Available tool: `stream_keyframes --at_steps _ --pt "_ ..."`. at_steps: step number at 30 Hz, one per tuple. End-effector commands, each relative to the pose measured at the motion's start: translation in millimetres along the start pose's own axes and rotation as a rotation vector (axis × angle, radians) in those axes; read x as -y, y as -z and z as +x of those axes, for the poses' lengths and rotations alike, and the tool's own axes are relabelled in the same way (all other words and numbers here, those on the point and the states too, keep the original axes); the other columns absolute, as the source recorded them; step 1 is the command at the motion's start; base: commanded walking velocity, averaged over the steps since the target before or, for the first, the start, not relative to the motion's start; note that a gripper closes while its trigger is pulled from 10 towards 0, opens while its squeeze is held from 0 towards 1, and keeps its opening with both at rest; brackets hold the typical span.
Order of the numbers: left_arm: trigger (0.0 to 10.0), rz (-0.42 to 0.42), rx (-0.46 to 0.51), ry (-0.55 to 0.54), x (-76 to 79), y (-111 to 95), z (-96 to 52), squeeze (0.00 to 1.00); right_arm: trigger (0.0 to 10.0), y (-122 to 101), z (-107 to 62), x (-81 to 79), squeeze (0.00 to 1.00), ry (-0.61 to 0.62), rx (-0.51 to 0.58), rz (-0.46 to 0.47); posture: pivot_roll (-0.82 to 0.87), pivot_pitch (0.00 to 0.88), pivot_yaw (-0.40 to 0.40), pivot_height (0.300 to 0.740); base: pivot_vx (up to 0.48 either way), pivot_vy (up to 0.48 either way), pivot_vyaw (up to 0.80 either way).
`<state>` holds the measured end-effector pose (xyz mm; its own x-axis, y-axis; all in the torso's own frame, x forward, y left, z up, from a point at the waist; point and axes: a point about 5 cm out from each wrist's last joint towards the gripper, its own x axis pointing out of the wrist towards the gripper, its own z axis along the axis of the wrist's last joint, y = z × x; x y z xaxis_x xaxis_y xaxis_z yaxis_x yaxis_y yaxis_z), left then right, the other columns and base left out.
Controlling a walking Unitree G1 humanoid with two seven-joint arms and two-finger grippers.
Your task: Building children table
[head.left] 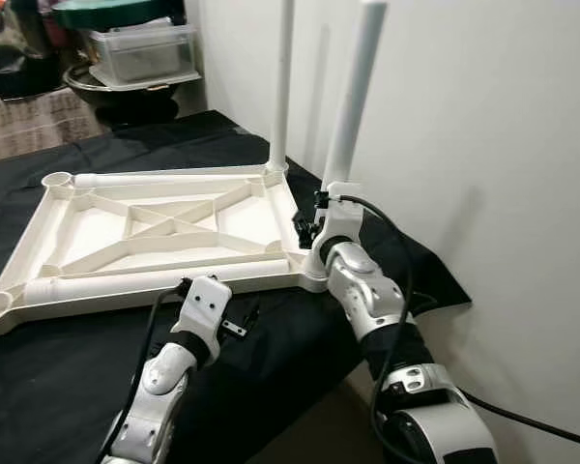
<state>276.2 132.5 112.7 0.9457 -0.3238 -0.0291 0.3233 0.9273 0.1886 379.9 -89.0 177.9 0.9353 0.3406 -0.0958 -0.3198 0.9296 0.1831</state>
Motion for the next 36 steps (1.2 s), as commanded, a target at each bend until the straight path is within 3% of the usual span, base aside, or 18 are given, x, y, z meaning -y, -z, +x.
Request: stream_keyframes --at_steps 1,4,6,7,9,10,15,16,17,21,23,27,28,29,30,34,35,36 --pt "10.0 -0.001 -0.014 0.006 1.8 4.5 -1.5 0.00 10.0 -10.9 -0.9 -7.7 0.00 -0.163 0.033 -0.014 0.06 0.000 -0.061 0.740 0.000 0.000 0.00" --pt "10.0 -0.001 -0.013 0.009 2.1 4.1 0.3 0.00 10.0 -24.4 -10.2 22.9 0.00 -0.261 0.036 -0.155 0.06 0.000 -0.060 0.740 0.000 0.000 0.00" --pt "10.0 -0.001 -0.012 0.010 2.0 3.8 0.8 0.00 10.0 -26.3 -11.8 28.6 0.00 -0.281 0.029 -0.184 0.06 0.000 -0.061 0.740 0.000 0.000 0.00" --pt "10.0 0.000 -0.009 0.011 1.8 3.1 1.7 0.00 1.8 -22.2 -12.7 33.8 0.00 -0.314 -0.007 -0.230 0.06 0.000 -0.059 0.740 0.000 0.000 0.00" --pt "10.0 0.001 -0.009 0.012 1.5 3.0 1.9 0.00 1.8 -18.8 -12.7 35.5 0.00 -0.322 -0.026 -0.249 0.06 0.000 -0.059 0.740 0.000 0.000 0.00" --pt "10.0 0.002 -0.009 0.013 1.5 3.0 2.0 0.00 0.0 -13.2 -12.4 38.1 0.00 -0.313 -0.050 -0.264 0.07 0.000 -0.061 0.740 0.000 0.000 0.00" --pt "10.0 0.008 -0.012 0.013 0.6 3.7 1.0 0.00 0.0 -3.4 -7.9 43.0 0.00 -0.195 -0.072 -0.227 0.08 0.000 -0.065 0.740 0.000 0.000 0.00" --pt "10.0 0.010 -0.013 0.011 -0.5 3.9 0.2 0.00 0.0 0.8 -3.7 46.1 0.00 -0.046 -0.076 -0.179 0.08 0.000 -0.064 0.740 0.000 0.000 0.00" --pt "10.0 0.012 -0.014 0.008 -1.5 4.1 -0.8 0.00 0.0 9.4 -1.1 53.2 0.00 0.207 -0.089 -0.090 0.08 0.000 -0.070 0.740 0.000 0.000 0.00" --pt "10.0 0.012 -0.015 0.007 -1.5 4.4 -1.2 0.00 0.0 17.4 -3.6 60.1 0.00 0.396 -0.101 -0.018 0.09 0.000 -0.073 0.740 0.000 0.000 0.00" --pt "10.0 0.014 -0.016 0.001 -1.7 4.6 -1.8 0.00 0.0 35.5 -13.3 60.9 0.00 0.609 -0.134 0.015 0.10 0.000 -0.082 0.740 0.000 0.000 0.00" --pt "10.0 0.012 -0.017 -0.004 -1.9 4.7 -2.4 0.00 0.0 51.9 -19.0 46.5 0.00 0.669 -0.166 0.047 0.10 0.000 -0.079 0.740 0.000 0.000 0.00" --pt "10.0 0.011 -0.020 -0.002 -1.2 5.8 -3.3 0.00 3.6 60.4 -14.4 19.2 0.00 0.519 -0.216 0.077 0.09 0.000 -0.077 0.740 0.000 0.000 0.00" --pt "10.0 0.011 -0.020 -0.001 -1.1 6.0 -3.4 0.00 10.0 56.2 -12.7 11.4 0.00 0.447 -0.188 0.068 0.09 0.000 -0.077 0.740 0.000 0.000 0.00" --pt "10.0 0.011 -0.021 -0.001 -1.0 6.1 -3.4 0.00 10.0 52.7 -11.4 6.9 1.00 0.418 -0.166 0.059 0.09 0.000 -0.077 0.740 0.000 0.000 0.00" --pt "10.0 0.010 -0.019 0.001 -1.0 5.5 -1.6 0.00 10.0 27.3 -8.0 11.5 1.00 0.332 -0.039 0.034 0.08 0.000 -0.074 0.740 0.000 0.000 0.00" --pt "10.0 0.009 -0.017 0.001 -0.8 4.9 -0.6 0.00 10.0 15.3 -4.0 13.9 0.00 0.209 -0.014 0.031 0.08 0.000 -0.075 0.740 0.000 0.000 0.00" --pt "10.0 0.009 -0.017 0.001 -0.8 4.9 -0.6 0.00 10.0 15.3 -4.0 13.9 0.00 0.209 -0.014 0.031 0.08 0.000 -0.075 0.740 0.000 0.000 0.00"
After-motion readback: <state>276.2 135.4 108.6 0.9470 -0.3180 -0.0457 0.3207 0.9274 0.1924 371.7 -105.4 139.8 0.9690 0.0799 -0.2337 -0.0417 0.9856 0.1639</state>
